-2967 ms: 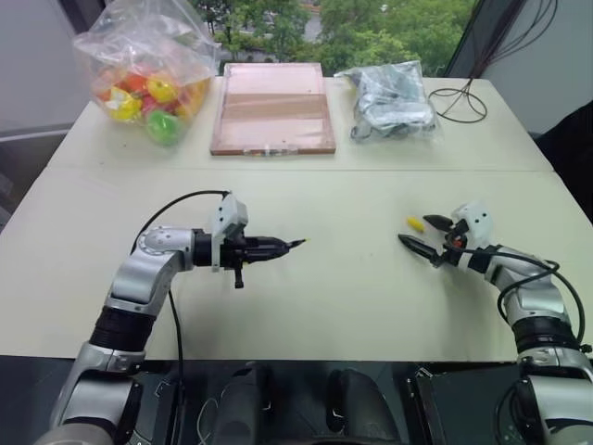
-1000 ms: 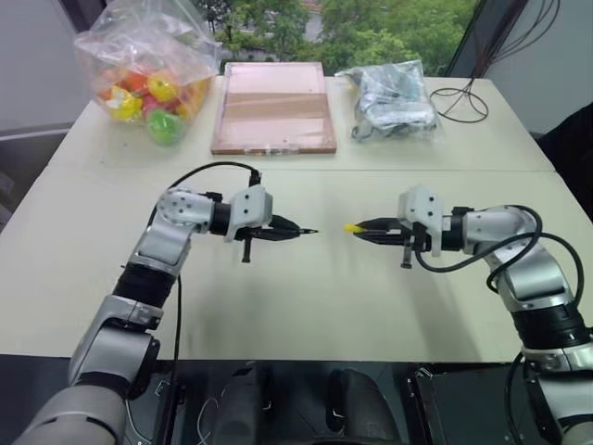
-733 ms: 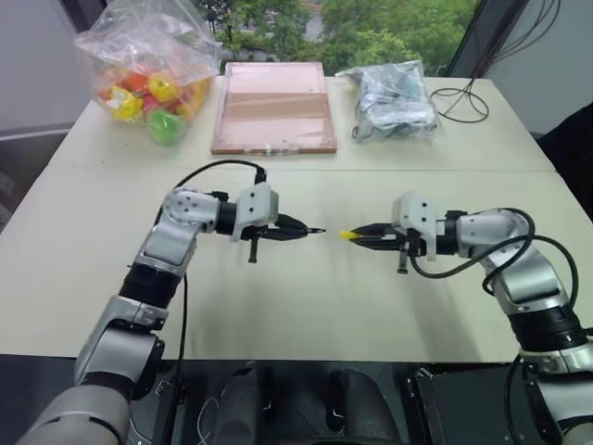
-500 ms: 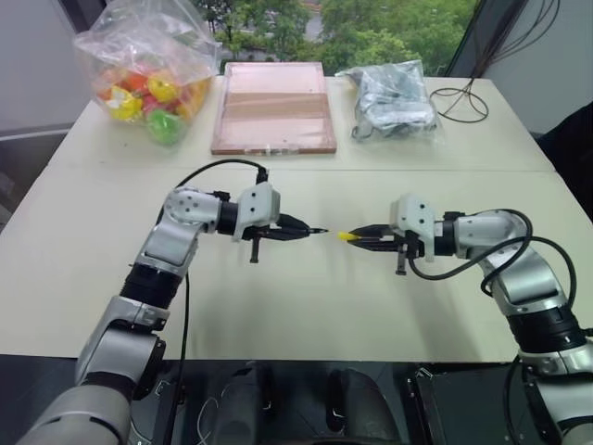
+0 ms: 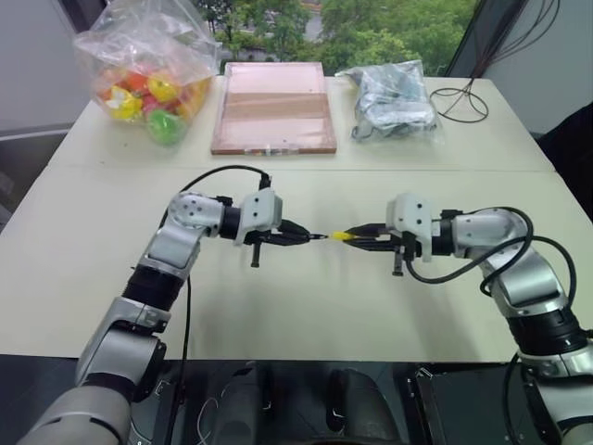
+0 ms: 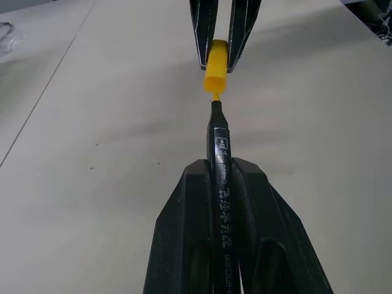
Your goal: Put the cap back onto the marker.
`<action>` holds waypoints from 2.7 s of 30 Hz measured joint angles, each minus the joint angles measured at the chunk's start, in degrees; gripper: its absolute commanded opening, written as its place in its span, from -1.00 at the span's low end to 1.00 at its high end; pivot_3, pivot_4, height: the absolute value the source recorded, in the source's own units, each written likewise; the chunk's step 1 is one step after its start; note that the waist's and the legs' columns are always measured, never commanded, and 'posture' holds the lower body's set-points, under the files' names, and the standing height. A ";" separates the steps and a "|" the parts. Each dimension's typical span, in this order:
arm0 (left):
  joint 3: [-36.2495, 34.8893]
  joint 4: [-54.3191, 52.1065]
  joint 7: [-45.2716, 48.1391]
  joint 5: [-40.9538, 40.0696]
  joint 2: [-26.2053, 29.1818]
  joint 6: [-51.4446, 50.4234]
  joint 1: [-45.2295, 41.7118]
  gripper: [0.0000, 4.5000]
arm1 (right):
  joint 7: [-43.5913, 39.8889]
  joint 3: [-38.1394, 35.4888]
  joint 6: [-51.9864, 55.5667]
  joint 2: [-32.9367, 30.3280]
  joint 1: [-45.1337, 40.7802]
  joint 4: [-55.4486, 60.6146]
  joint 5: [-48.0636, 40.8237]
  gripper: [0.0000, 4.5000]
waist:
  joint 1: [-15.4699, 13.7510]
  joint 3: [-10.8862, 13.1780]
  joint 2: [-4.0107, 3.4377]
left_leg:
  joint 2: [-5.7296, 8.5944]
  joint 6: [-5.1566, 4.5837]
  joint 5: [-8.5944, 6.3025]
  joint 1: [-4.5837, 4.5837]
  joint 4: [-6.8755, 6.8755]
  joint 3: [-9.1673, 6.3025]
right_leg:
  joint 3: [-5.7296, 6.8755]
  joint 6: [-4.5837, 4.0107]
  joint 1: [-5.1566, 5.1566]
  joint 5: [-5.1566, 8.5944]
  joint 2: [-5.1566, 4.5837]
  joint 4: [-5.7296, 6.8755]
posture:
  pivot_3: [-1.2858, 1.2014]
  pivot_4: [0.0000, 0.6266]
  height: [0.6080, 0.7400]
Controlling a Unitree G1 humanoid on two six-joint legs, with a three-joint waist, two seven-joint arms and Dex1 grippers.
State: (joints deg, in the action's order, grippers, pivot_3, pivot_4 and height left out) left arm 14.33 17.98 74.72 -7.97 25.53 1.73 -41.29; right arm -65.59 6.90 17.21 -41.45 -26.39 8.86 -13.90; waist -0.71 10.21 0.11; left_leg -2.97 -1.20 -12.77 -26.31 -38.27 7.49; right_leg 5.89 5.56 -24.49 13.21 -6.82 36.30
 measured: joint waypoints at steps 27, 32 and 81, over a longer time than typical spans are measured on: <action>-0.04 0.03 0.14 -0.22 2.20 -0.32 0.04 -1.00 | 1.11 0.86 1.15 0.09 1.24 0.93 -0.78 -0.98 | -0.01 0.00 0.00 | 0.00 -0.02 -0.01 0.00 0.00 0.00 | 0.00 0.00 0.00 0.00 0.00 0.00 | 0.03 -0.52 1.00; 0.00 -1.32 0.11 -0.68 1.92 -1.33 0.68 -1.00 | 1.12 0.87 1.08 0.10 1.21 0.79 -0.74 -0.98 | 0.00 0.00 0.00 | 0.00 -0.02 -0.01 0.00 0.00 0.00 | 0.00 0.00 0.00 0.00 0.00 0.00 | 0.03 -0.52 1.00; 0.20 -4.32 0.12 -1.39 2.01 -3.29 2.56 -1.00 | 1.76 1.38 -1.44 0.62 1.21 -1.86 0.31 -0.98 | 0.00 0.00 0.00 | 0.00 0.00 0.00 0.00 0.00 0.00 | 0.00 0.00 0.00 0.00 0.00 0.00 | 0.03 -0.52 1.00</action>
State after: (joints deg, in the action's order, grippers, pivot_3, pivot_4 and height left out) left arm 14.53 13.66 74.84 -9.36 27.54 -1.56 -38.74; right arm -63.83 8.29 15.77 -40.83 -25.18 7.00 -13.60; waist -0.71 10.21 0.11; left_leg -2.97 -1.20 -12.77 -26.31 -38.27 7.49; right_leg 5.90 5.56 -24.49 13.21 -6.82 36.30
